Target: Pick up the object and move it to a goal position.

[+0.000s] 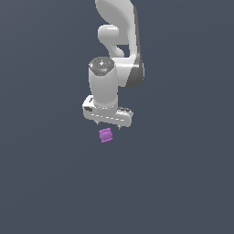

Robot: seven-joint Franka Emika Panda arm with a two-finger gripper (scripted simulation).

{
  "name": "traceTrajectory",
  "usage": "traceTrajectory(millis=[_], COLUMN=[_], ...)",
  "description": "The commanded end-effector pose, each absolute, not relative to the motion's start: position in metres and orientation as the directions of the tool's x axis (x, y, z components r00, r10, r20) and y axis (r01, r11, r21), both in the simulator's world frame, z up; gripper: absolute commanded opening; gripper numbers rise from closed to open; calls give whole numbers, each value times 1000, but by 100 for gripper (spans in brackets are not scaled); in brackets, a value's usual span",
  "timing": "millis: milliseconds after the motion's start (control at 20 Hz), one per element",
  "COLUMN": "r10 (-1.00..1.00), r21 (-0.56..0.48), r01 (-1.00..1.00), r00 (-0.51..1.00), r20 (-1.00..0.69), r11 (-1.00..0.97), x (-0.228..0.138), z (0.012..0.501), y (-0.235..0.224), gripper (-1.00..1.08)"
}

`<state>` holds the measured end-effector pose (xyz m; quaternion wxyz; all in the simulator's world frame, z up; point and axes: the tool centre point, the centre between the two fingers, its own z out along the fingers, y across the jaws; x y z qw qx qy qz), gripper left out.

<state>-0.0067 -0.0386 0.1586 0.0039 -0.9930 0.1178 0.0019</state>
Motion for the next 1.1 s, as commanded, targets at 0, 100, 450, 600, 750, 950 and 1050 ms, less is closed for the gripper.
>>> traceTrajectory(millis=[0,100,450,600,750,950,1050], r10=[-289,-339,-522,-594,-662,-745,-782], r21=[-8,-8,-8,-7,-6,-4,-4], r01=[-289,-339,-522,-594,-662,-745,-782], r00=[957,941,853,804,749,667,623], r20=[-6,-7,-9,-10,-10,-9,-9], r11=[-957,-941,-853,-804,-749,-667,-623], x=[-8,-8,-11,-12,-14,-16,-17], z=[155,151,138,132,127,119,116], y=[-40,-40,-44,-46,-48,-51,-52], gripper=[100,100,100,100,100,100,100])
